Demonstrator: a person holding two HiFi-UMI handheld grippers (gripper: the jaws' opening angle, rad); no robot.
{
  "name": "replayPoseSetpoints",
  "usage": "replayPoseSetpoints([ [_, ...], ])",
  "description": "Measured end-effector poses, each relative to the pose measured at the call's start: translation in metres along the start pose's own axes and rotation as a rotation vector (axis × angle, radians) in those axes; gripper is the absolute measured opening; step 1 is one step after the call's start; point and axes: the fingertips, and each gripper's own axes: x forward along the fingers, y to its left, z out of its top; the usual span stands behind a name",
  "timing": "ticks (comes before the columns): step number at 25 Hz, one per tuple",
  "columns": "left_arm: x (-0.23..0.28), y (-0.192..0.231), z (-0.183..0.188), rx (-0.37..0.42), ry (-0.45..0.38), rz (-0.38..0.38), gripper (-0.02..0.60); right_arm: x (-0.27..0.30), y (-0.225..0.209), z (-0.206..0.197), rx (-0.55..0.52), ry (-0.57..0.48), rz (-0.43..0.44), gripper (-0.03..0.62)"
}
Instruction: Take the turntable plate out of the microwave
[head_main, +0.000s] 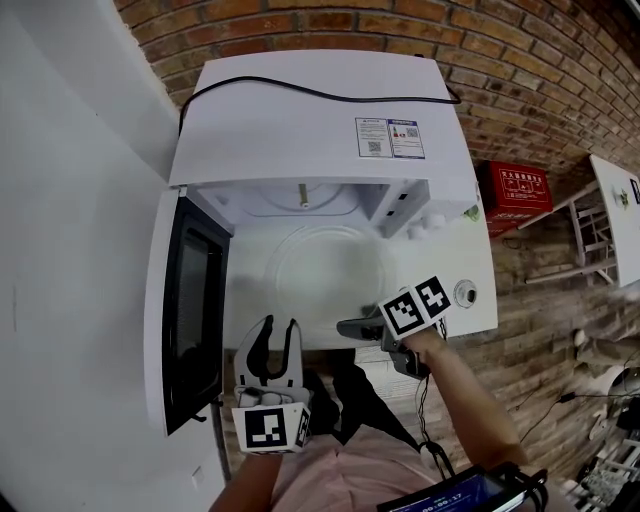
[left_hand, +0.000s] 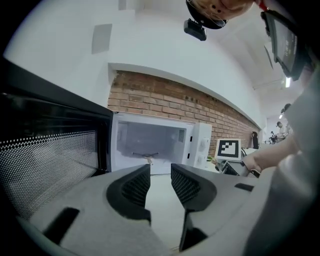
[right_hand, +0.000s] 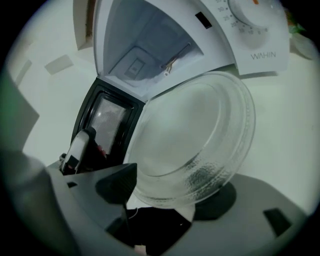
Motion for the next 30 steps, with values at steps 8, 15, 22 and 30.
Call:
replayPoseSetpoints([
  [8,-0.002,0.004,0.003,-0.003,-0.008,-0.003,0.135,-0.007,-0.001,-0.009,-0.026,0.161,0.068,0.358],
  [15,-0.001,0.008,0.001,-0.015,-0.016,-0.015,0.135,-0.008,-0.001,-0.024,-0.097,0.318,0.058,0.362],
  [22,-0.004,0.016,0.001,-0.031,-0.018,-0.008,0.135,-0.012,-0.007,-0.036,-0.213,0.509,0.031,0.325],
  [30,-0.007,0.026,-0.002,-0.038,-0.010,-0.008,0.135,-0.018,-0.016,-0.045,-0.256,0.668,-0.013,0.285],
])
